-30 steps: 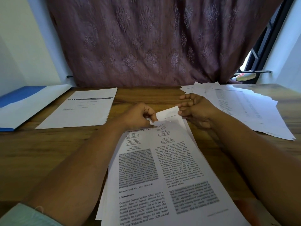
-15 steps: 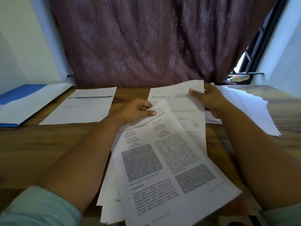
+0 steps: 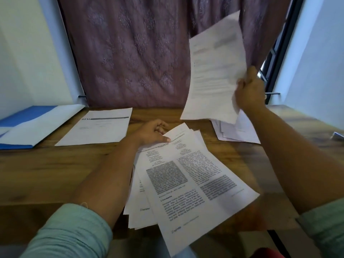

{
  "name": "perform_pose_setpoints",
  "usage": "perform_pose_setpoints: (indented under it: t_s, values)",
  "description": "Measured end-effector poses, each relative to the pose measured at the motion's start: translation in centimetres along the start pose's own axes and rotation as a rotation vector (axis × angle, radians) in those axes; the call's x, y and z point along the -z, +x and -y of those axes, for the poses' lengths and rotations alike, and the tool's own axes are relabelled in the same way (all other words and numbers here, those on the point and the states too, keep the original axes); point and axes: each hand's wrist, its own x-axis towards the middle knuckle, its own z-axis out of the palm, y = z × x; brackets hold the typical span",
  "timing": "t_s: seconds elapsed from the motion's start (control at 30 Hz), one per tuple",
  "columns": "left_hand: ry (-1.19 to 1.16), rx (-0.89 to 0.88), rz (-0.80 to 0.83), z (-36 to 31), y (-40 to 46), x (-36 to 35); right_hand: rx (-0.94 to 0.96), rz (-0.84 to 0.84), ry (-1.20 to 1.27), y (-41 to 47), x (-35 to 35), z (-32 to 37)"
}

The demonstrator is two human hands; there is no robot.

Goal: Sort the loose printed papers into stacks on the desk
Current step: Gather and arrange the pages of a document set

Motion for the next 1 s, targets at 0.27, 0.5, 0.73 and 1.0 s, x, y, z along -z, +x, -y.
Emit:
perform_pose_setpoints:
  t_s: [0.27,0.5,0.73,1.0]
  values:
    - [-0.126,0.005,-0.009,0.2,-0.5,0.7,-0.234,0.83,0.35,-3.6,0.1,-0.2]
    - [-0.24,0.301,0.029,0.4,-0.8,2.7,0.003,1.224,-0.305,-9.3,0.3,-2.8]
    - [-0.418,0.375,0.108,-1.1,-0.8,3.1,0.227,1.3,-0.334,-10.1,0.3,-2.0]
    - [-0.25,0.396,0.341,-0.8,-0.3,4.3,0.214,1.742,-0.255,-6.4,0.4,-0.1]
